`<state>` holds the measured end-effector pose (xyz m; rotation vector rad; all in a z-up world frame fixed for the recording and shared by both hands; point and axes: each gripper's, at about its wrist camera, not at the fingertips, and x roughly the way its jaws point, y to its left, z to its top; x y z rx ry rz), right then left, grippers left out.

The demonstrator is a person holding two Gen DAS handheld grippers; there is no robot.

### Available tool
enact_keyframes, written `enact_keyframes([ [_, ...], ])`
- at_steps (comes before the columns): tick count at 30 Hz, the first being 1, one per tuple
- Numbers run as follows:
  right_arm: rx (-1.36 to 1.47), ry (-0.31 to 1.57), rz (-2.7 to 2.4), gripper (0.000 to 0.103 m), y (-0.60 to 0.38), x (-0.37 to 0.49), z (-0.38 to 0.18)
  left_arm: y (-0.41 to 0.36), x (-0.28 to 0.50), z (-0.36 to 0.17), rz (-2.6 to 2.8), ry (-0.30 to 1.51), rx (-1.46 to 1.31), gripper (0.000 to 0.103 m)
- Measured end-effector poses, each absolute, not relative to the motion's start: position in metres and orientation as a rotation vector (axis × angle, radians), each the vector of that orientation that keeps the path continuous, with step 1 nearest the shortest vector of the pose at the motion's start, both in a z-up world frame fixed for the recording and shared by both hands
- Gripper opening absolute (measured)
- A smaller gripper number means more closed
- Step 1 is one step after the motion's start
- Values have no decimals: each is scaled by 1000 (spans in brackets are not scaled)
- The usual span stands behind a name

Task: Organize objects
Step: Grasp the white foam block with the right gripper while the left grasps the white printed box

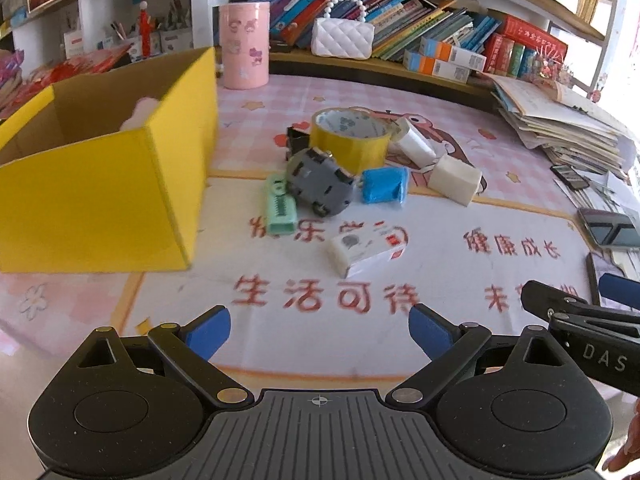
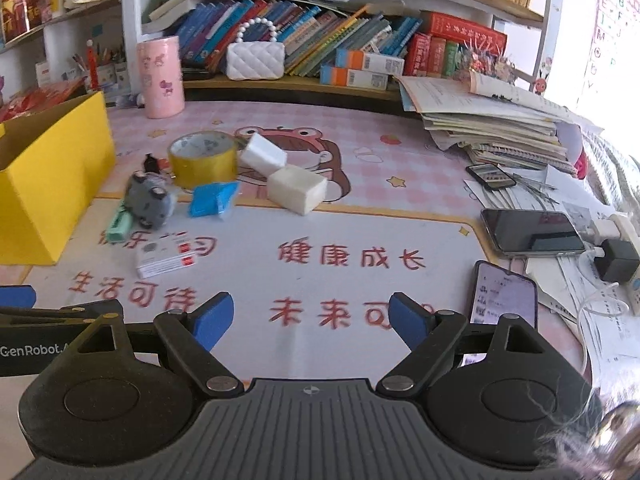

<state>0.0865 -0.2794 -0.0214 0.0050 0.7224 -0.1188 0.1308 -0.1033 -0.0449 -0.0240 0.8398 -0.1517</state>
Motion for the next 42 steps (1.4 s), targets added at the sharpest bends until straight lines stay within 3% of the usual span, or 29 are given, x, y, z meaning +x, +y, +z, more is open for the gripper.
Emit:
enact_keyframes([
  [11,42,679,-118,86,-314,113,-17,-144,177,-62,-112,832,-36,82],
  [16,12,669,-99,86,-318,122,-17,-152,189,-69,-94,832,-30,81],
  [21,11,679,-89,86,-321,133,-20,-156,195,-72,-80,829,-3,59],
  [42,17,747,-49,85,-301,266,-69,-76,137,-34,-40,828,-121,59],
])
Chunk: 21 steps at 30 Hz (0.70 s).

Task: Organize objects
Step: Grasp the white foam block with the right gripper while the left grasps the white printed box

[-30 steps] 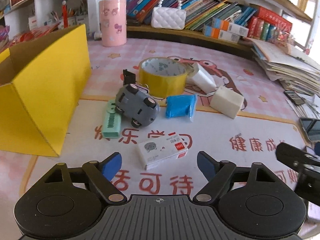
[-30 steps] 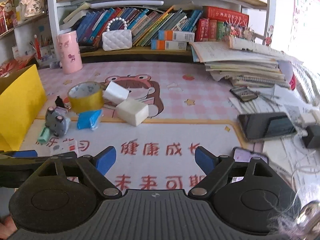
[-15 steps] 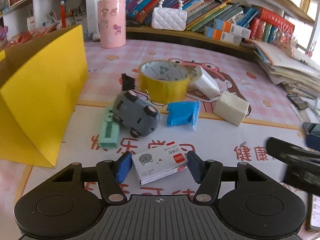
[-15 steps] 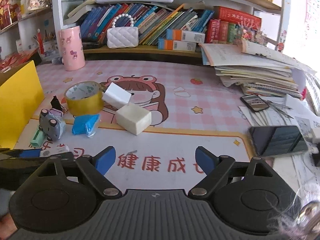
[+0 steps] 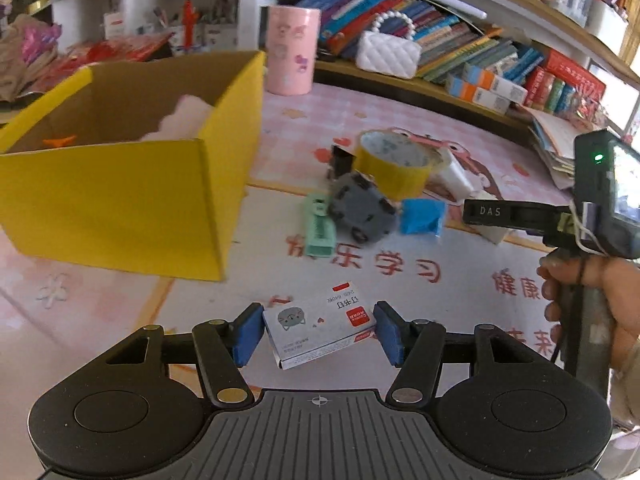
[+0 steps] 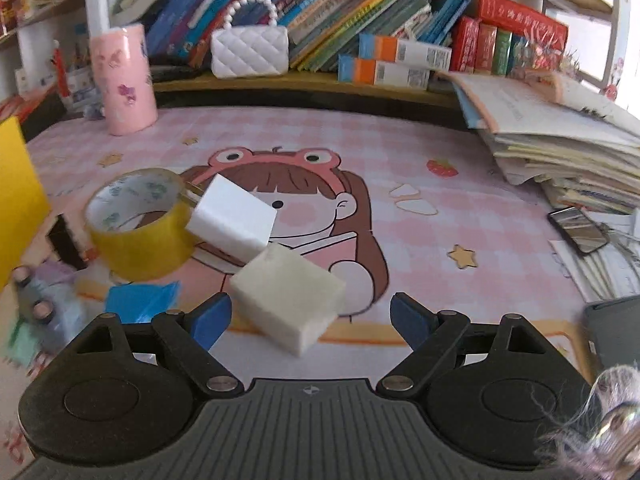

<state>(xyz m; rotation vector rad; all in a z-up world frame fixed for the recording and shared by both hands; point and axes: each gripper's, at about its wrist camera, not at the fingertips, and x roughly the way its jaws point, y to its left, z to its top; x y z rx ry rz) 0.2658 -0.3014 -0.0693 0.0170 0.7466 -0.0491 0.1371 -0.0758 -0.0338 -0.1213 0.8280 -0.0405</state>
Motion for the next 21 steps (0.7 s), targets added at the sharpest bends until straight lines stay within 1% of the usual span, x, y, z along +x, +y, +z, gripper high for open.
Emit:
enact_keyframes([
  [1,26,748,-32,84,-302,269,-72,-72,135,-33,-33,823,-124,59],
  [3,28,741,-12,78,-300,271,-76,-68,133,-32,-24,822,-131,59],
  [4,23,721,-4,65,-300,270,-76,-66,131,-32,-23,823,-134,59],
  [5,19,710,18,57,-299,269,-75,-64,130,-32,-22,822,-136,59],
  [8,10,700,15,48,-298,262,-70,-60,127,-31,-25,814,-142,59],
  [15,44,686,-17,47,-296,220,-46,-48,123,-30,-41,794,-172,59],
  [21,88,722,-11,47,-276,174,-24,-37,117,-27,-68,767,-185,59],
])
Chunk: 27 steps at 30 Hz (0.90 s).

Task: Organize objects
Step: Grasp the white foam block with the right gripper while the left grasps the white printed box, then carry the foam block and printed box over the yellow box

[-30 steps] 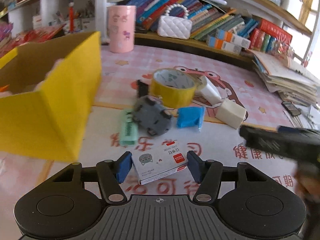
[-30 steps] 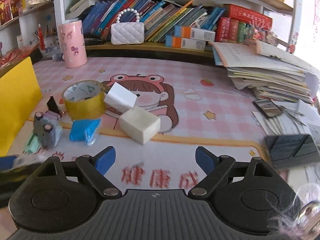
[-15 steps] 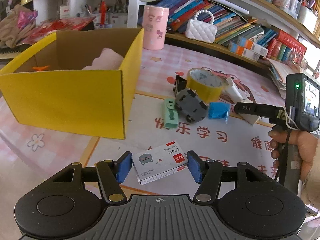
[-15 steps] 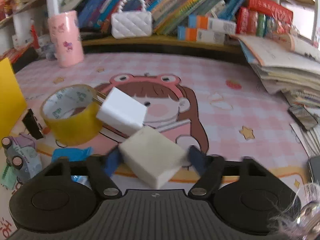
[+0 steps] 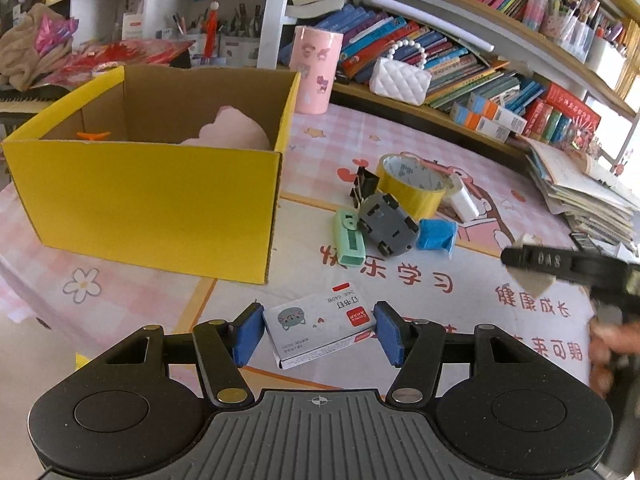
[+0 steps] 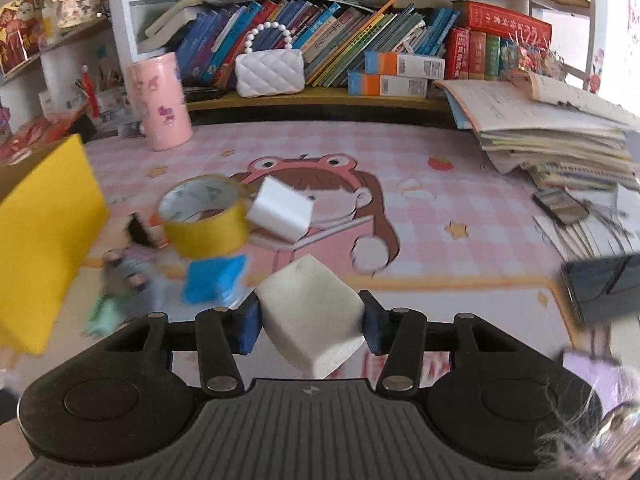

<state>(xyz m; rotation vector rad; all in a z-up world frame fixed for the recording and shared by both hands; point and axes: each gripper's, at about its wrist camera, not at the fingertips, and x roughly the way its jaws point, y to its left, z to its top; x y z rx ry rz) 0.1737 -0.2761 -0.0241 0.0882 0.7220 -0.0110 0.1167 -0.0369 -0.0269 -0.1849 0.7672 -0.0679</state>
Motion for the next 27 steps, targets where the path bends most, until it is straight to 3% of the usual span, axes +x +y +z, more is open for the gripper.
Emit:
enact_keyframes([
  [27,-53,777,319,47,-108,57,-10,68,43,-16,-37,705,-241,59],
])
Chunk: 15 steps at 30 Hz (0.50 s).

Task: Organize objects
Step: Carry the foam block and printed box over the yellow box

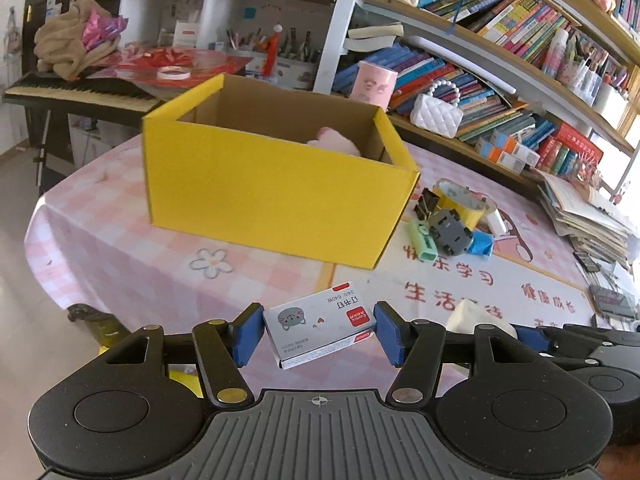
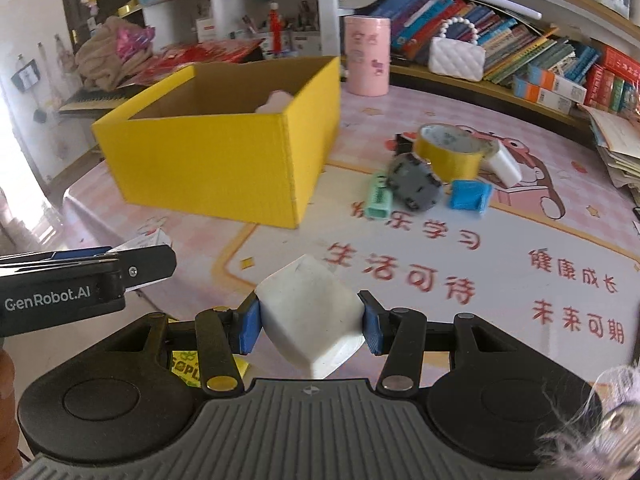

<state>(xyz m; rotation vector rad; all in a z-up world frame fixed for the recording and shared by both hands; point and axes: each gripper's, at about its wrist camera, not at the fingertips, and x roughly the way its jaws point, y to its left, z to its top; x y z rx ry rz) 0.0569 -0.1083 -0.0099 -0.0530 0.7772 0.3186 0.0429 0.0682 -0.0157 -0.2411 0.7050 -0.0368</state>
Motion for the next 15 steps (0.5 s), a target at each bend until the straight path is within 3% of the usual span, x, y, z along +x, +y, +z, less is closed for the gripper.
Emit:
enact_keyframes([
  [15,-36,771,351,47,-51,19,-14,124,3,-12,-16,688,-220,59],
])
